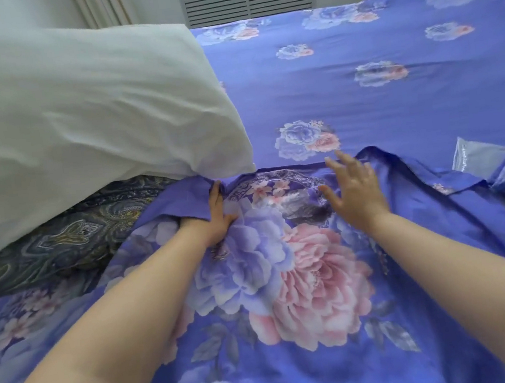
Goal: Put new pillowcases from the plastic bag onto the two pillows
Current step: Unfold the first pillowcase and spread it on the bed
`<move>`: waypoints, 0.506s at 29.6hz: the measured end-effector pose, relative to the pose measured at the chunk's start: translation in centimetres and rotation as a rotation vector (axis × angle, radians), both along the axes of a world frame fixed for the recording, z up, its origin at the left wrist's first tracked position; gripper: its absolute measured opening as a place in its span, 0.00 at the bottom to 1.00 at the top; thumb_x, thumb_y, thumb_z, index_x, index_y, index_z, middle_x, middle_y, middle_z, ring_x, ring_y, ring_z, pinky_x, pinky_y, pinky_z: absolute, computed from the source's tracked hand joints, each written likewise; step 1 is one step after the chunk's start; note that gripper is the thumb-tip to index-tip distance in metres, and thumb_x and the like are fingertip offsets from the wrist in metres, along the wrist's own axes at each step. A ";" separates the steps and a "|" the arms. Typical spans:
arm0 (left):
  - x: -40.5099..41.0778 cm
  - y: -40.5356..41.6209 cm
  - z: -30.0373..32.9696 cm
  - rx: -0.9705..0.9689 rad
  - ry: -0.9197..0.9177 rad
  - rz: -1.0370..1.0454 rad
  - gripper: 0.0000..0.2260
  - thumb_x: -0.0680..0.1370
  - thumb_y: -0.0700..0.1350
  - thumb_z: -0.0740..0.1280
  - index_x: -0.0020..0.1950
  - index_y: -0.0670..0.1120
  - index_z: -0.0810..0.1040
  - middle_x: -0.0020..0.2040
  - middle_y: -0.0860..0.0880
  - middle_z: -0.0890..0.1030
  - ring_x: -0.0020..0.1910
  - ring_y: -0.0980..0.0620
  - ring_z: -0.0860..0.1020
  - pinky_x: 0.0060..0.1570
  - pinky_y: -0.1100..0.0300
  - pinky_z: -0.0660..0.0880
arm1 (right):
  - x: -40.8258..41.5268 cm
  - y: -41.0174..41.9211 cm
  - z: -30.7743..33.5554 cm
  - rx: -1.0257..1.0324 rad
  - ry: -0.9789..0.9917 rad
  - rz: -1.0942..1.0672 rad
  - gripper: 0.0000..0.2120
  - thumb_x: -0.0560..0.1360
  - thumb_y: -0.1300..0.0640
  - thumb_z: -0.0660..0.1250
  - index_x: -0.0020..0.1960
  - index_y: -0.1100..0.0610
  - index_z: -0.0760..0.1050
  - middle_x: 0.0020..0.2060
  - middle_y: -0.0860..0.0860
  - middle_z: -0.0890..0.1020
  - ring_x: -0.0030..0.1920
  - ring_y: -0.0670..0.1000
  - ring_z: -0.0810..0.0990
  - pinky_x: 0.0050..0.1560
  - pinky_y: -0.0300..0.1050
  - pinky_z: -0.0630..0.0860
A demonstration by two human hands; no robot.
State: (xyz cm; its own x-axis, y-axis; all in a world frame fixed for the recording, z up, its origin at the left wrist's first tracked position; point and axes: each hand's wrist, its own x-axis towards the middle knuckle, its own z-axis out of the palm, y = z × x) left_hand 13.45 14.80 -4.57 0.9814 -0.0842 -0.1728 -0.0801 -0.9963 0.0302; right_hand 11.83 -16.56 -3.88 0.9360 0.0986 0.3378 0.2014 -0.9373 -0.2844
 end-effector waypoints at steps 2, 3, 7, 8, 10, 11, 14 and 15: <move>0.2 0.1 0.6 0.037 0.030 0.005 0.37 0.79 0.61 0.54 0.77 0.42 0.39 0.78 0.45 0.40 0.77 0.46 0.43 0.74 0.49 0.42 | -0.9 2.3 -0.4 -0.065 0.155 0.123 0.31 0.76 0.39 0.60 0.74 0.51 0.60 0.75 0.51 0.58 0.76 0.56 0.54 0.72 0.62 0.45; 0.2 0.1 1.0 0.036 0.048 0.011 0.38 0.79 0.62 0.54 0.77 0.42 0.40 0.78 0.44 0.41 0.77 0.45 0.43 0.74 0.50 0.42 | -1.4 3.3 -0.7 -0.118 0.287 0.128 0.32 0.76 0.37 0.58 0.75 0.49 0.58 0.76 0.50 0.55 0.76 0.55 0.50 0.72 0.62 0.44; -1.2 0.1 2.8 0.024 -0.002 0.011 0.33 0.80 0.59 0.55 0.78 0.44 0.48 0.78 0.45 0.43 0.77 0.45 0.46 0.74 0.50 0.45 | -3.4 5.0 -0.8 -0.100 0.445 0.001 0.33 0.76 0.39 0.59 0.76 0.51 0.53 0.77 0.52 0.50 0.76 0.56 0.46 0.74 0.58 0.46; -1.9 -0.1 3.2 0.042 -0.059 0.008 0.30 0.81 0.57 0.55 0.77 0.44 0.51 0.78 0.46 0.43 0.77 0.45 0.47 0.74 0.50 0.47 | -4.1 4.9 -0.3 -0.044 0.419 -0.055 0.34 0.76 0.41 0.60 0.76 0.53 0.54 0.77 0.53 0.51 0.76 0.57 0.48 0.74 0.57 0.49; -4.2 -1.0 3.4 0.078 -0.147 -0.016 0.27 0.81 0.56 0.54 0.76 0.46 0.53 0.78 0.48 0.44 0.77 0.47 0.47 0.72 0.48 0.54 | -6.2 4.2 0.4 0.060 0.430 -0.174 0.35 0.75 0.42 0.62 0.75 0.56 0.54 0.76 0.55 0.53 0.74 0.59 0.53 0.72 0.56 0.55; -5.9 -1.9 3.1 0.071 -0.166 -0.048 0.26 0.81 0.56 0.54 0.76 0.48 0.54 0.78 0.49 0.45 0.77 0.47 0.47 0.71 0.46 0.55 | -7.5 3.8 0.8 0.098 0.468 -0.220 0.36 0.75 0.42 0.62 0.75 0.57 0.53 0.75 0.57 0.55 0.73 0.60 0.55 0.69 0.56 0.58; -11.4 -5.2 1.2 -0.010 -0.137 -0.174 0.29 0.78 0.62 0.54 0.77 0.53 0.53 0.79 0.51 0.48 0.77 0.47 0.48 0.72 0.45 0.46 | -11.3 1.9 1.2 0.173 0.607 -0.324 0.37 0.75 0.40 0.62 0.73 0.60 0.55 0.69 0.59 0.64 0.67 0.61 0.66 0.60 0.53 0.67; -12.9 -6.2 0.6 -0.032 -0.103 -0.201 0.30 0.78 0.64 0.52 0.77 0.54 0.52 0.79 0.51 0.47 0.77 0.48 0.47 0.72 0.44 0.45 | -12.3 1.3 1.1 0.165 0.650 -0.344 0.34 0.74 0.39 0.62 0.70 0.61 0.59 0.66 0.58 0.69 0.64 0.60 0.70 0.55 0.52 0.69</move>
